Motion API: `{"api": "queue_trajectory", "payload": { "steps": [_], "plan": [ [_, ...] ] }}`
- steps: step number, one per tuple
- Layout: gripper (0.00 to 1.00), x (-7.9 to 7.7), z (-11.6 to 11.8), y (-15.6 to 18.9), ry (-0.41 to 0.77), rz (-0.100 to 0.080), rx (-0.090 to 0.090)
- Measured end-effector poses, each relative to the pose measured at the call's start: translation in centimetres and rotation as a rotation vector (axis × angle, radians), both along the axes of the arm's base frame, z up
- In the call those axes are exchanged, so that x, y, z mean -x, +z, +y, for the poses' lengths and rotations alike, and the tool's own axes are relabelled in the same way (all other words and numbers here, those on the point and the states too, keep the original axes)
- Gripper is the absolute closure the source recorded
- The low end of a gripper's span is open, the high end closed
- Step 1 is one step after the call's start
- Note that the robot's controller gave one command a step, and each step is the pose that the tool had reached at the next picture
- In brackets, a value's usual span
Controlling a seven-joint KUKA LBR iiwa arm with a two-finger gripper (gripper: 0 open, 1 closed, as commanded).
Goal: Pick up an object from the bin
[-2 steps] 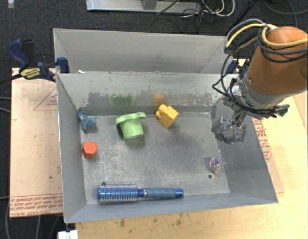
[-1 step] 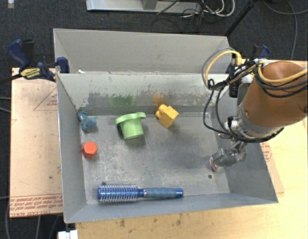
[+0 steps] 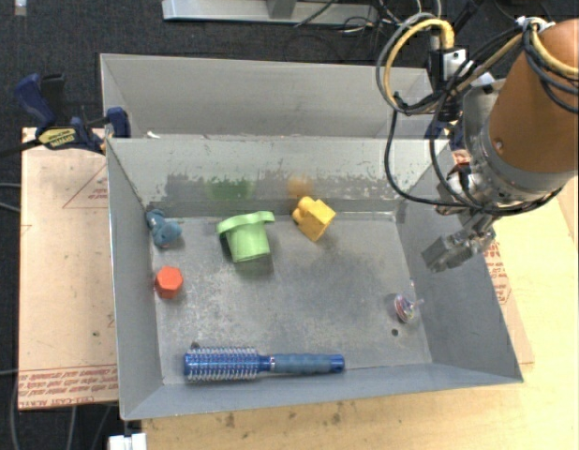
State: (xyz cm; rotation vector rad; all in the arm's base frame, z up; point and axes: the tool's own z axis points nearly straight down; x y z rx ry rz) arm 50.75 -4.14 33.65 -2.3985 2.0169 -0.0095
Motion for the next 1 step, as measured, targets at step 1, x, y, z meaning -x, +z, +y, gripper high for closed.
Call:
{"api": "queue_trajectory", "payload": {
  "steps": [1],
  "plan": [
    [1.0, 1.87, -0.6, -11.22, 0.266, 0.015, -0.001]
  ]
}}
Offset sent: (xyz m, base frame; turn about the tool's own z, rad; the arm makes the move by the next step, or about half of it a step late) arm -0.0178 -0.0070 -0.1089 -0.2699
